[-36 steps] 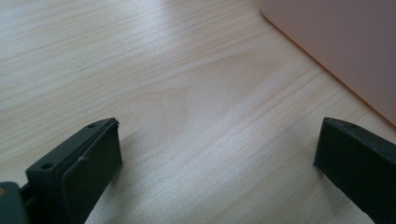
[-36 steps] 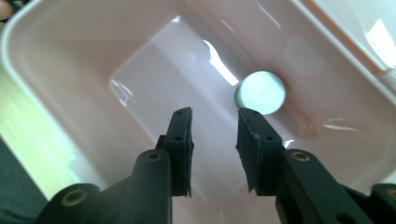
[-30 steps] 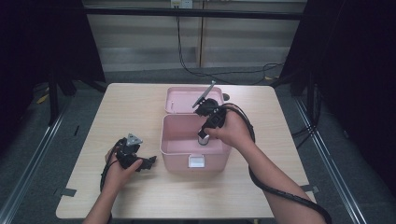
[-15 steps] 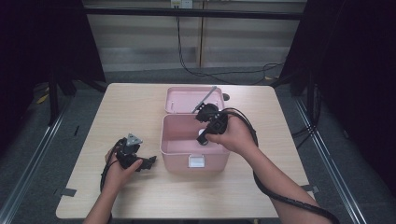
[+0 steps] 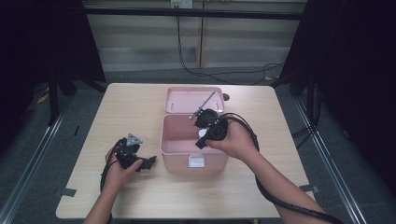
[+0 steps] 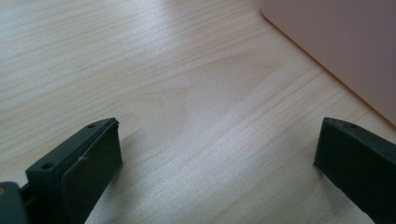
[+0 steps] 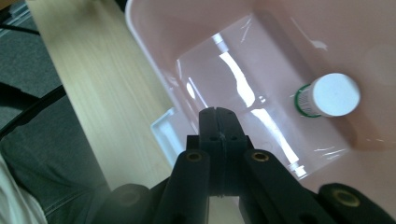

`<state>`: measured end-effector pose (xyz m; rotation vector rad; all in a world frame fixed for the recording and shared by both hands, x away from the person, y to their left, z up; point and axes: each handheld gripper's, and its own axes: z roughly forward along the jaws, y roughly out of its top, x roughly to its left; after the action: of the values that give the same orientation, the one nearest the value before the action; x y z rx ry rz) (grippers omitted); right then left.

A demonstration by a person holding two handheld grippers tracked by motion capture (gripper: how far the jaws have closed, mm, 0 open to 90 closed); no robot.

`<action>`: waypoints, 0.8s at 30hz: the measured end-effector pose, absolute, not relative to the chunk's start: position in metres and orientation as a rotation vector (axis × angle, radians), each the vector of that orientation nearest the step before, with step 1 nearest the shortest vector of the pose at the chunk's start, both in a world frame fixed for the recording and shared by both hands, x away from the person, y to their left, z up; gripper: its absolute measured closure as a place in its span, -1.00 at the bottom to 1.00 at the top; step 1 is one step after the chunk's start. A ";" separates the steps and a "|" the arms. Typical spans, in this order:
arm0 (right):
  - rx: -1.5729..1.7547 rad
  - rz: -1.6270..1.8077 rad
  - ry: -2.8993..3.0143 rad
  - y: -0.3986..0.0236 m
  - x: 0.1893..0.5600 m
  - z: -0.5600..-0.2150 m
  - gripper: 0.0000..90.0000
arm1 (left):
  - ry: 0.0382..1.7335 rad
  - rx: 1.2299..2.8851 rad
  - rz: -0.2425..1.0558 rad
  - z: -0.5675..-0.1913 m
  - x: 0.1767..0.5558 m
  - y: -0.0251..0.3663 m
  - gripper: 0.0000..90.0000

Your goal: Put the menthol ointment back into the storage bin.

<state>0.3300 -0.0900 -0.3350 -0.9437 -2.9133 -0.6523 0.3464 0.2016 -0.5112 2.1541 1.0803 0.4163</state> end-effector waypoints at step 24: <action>-0.790 -0.634 -2.941 -0.082 0.303 -0.347 1.00 | 1.080 2.153 0.417 -0.511 0.346 0.202 -1.00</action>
<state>0.3031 -0.0825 -0.3474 -0.7901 -2.9414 -0.6337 0.3464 0.2016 -0.5112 2.1535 1.0802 0.4168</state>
